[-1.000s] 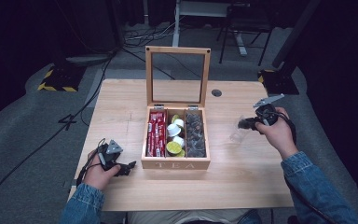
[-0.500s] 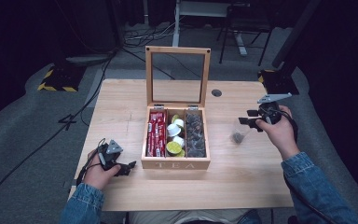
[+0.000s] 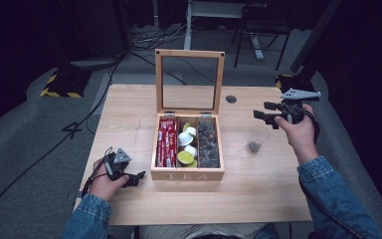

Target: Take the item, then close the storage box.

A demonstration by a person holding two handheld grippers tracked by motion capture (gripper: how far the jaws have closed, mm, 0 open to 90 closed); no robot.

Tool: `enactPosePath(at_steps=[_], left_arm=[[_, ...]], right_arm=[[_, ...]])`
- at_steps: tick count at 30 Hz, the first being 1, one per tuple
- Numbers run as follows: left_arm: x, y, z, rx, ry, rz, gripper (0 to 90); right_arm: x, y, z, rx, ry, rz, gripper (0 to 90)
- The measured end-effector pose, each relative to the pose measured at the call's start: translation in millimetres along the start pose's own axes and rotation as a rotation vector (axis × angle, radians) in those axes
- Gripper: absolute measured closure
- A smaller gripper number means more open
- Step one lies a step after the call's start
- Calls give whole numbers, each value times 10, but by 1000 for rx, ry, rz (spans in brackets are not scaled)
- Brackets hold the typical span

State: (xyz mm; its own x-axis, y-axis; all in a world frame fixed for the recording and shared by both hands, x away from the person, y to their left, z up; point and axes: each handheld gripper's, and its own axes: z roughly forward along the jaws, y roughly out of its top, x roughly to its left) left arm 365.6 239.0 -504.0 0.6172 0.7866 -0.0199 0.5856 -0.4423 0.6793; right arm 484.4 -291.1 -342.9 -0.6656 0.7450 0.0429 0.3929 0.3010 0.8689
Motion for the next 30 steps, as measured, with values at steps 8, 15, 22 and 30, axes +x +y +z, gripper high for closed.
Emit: enactPosePath(at_steps=[8, 15, 22, 30], left_arm=[[-2, -2, 0, -1, 2, -1, 98], [9, 5, 6, 1, 3, -10, 98], [16, 10, 10, 0, 7, -8, 99], [11, 0, 6, -5, 10, -15, 101]], right_arm=[[31, 222, 148, -17, 33, -20, 340], [39, 456, 316, -27, 57, -47, 339], [30, 744, 513, -44, 62, -67, 368], [-17, 997, 780, -40, 85, -77, 367]])
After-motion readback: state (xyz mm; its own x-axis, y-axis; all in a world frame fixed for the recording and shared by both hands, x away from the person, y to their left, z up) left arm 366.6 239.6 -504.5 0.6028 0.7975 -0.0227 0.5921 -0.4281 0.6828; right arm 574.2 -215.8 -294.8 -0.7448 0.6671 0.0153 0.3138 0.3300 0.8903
